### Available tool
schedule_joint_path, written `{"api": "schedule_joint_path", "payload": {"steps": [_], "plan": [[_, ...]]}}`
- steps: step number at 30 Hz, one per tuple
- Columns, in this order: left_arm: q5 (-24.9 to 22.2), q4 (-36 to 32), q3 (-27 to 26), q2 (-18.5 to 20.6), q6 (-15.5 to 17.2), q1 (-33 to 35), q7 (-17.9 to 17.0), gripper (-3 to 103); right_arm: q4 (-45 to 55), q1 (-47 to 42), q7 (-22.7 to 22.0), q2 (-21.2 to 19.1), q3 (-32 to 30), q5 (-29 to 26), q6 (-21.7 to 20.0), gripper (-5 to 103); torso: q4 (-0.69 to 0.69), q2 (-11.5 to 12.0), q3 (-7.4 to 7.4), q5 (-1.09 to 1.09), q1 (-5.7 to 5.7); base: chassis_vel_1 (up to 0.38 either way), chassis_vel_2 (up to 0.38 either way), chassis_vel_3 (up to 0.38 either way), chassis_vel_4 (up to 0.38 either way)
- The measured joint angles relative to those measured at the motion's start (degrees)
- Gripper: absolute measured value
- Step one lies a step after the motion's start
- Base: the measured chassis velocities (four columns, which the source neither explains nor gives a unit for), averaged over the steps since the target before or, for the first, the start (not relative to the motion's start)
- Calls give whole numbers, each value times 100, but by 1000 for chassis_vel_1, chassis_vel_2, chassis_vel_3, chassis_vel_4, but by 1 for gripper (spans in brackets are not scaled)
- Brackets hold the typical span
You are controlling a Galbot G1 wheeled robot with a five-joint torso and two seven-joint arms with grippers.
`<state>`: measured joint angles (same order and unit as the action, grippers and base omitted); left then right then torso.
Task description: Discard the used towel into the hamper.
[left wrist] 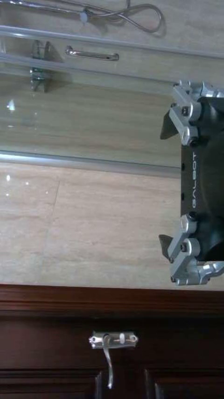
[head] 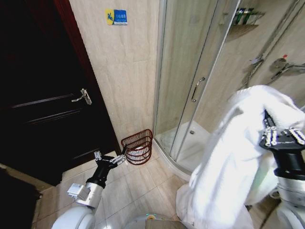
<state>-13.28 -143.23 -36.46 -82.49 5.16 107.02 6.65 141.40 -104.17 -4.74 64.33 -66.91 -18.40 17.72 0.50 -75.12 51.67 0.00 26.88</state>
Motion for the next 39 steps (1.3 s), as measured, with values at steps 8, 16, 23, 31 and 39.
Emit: {"api": "schedule_joint_path", "payload": {"steps": [8, 16, 23, 31, 39], "plan": [[0, 0, 0, 0, 0, 0, 0, 99, 31, -5, -17, -4, -5, -5, -13, 10, 0, 1, 0, 1, 0, 0, 0, 0, 0], [0, 0, 0, 0, 0, 0, 0, 99, 147, 80, -78, -86, -6, -100, -95, 10, 1, 1, 0, 1, 0, 0, 0, 0, 0], [0, 0, 0, 0, 0, 0, 0, 99, 192, 251, -239, -314, -25, -533, -140, 10, -1, 1, 0, 0, 0, 0, 0, 0, 0], [0, 0, 0, 0, 0, 0, 0, 99, 192, 356, -347, -507, -101, -952, -240, 10, 0, 1, 0, 0, 0, 0, 0, 0, 0], [0, 0, 0, 0, 0, 0, 0, 99, 192, 377, -394, -681, -239, -1097, -272, 10, 0, 2, 0, 0, 0, 0, 0, 0, 0]]}}
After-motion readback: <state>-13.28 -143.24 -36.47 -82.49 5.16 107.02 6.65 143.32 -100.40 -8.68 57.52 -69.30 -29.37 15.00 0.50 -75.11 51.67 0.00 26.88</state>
